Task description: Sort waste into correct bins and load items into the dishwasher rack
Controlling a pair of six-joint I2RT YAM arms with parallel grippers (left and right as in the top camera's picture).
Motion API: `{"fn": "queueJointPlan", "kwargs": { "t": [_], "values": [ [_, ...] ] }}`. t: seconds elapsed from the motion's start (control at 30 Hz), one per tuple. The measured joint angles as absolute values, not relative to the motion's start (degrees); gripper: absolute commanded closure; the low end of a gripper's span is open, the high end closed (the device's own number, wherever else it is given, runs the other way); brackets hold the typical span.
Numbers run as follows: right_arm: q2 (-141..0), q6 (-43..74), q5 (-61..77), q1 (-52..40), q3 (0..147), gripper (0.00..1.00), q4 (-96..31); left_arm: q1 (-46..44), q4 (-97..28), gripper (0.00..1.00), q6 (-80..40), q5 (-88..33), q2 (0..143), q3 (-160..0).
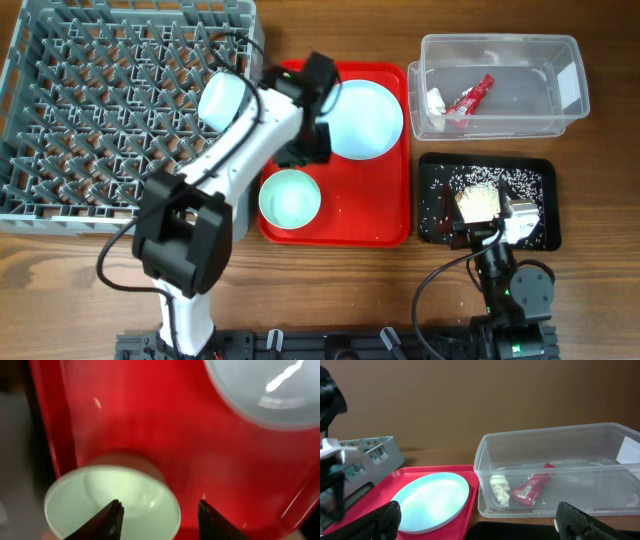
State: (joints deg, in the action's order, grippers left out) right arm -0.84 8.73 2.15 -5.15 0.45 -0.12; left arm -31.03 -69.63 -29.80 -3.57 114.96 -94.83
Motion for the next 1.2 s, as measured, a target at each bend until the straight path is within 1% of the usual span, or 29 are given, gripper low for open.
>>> {"fn": "queueJointPlan", "kwargs": {
  "t": [0.07, 0.17, 0.23, 0.3, 0.37, 0.47, 0.6, 0.67, 0.73, 0.8, 0.9, 0.97, 1.03, 1.13, 1.2],
  "values": [
    [-0.8, 8.7, 2.2, -5.1, 0.4, 0.00, -0.1, -34.2, -71.2, 0.52, -29.7, -3.5, 114.8, -94.8],
    [-0.8, 8.7, 2.2, -5.1, 0.4, 0.00, -0.1, -38.9, -69.8, 0.52, -29.7, -2.9, 114.7, -94.8],
    [-0.8, 8.7, 2.2, -5.1, 0.4, 0.00, -0.1, -40.4, -70.1, 0.51, -29.9, -2.5, 114.7, -94.8],
    [-0.8, 8.7, 2.2, -5.1, 0.4, 0.00, -0.1, -41.7, -71.7, 0.52, -31.3, 0.5, 114.7, -94.8],
    [-0.8, 8.7, 2.2, -5.1, 0.4, 0.00, -0.1, -42.1, -73.3, 0.55, -33.0, 4.0, 114.7, -94.8],
    [-0.8, 8.7, 2.2, -5.1, 0.4, 0.00, -0.1, -41.5, -73.6, 0.55, -34.4, 5.6, 114.7, -94.8],
    [-0.8, 8.7, 2.2, -5.1, 0.4, 0.00, -0.1, -41.2, -69.2, 0.55, -35.1, 5.5, 114.3, -92.1],
    [-0.8, 8.7, 2.2, -5.1, 0.4, 0.00, -0.1, -41.3, -64.9, 0.58, -35.6, 5.5, 113.9, -87.2],
    [-0.8, 8.7, 2.2, -5.1, 0.4, 0.00, -0.1, -41.2, -62.9, 0.64, -36.5, 4.8, 113.9, -83.2],
    [-0.8, 8.7, 2.2, -5.1, 0.4, 0.00, -0.1, -41.1, -60.3, 0.66, -36.6, 1.7, 113.9, -81.2],
    [-0.8, 8.7, 2.2, -5.1, 0.4, 0.00, -0.1, -41.4, -52.6, 0.65, -34.1, -7.1, 113.9, -80.9],
    [-0.8, 8.7, 2.2, -5.1, 0.4, 0.00, -0.1, -42.4, -51.1, 0.62, -32.2, -11.2, 113.9, -81.1],
    [-0.8, 8.7, 2.2, -5.1, 0.4, 0.00, -0.1, -43.4, -53.3, 0.58, -31.0, -12.9, 113.9, -81.9],
    [-0.8, 8.7, 2.2, -5.1, 0.4, 0.00, -0.1, -42.9, -60.0, 0.55, -30.1, -12.3, 113.8, -84.9],
    [-0.8, 8.7, 2.2, -5.1, 0.4, 0.00, -0.1, -41.4, -63.3, 0.50, -29.8, -11.7, 112.9, -87.1]
  ]
}}
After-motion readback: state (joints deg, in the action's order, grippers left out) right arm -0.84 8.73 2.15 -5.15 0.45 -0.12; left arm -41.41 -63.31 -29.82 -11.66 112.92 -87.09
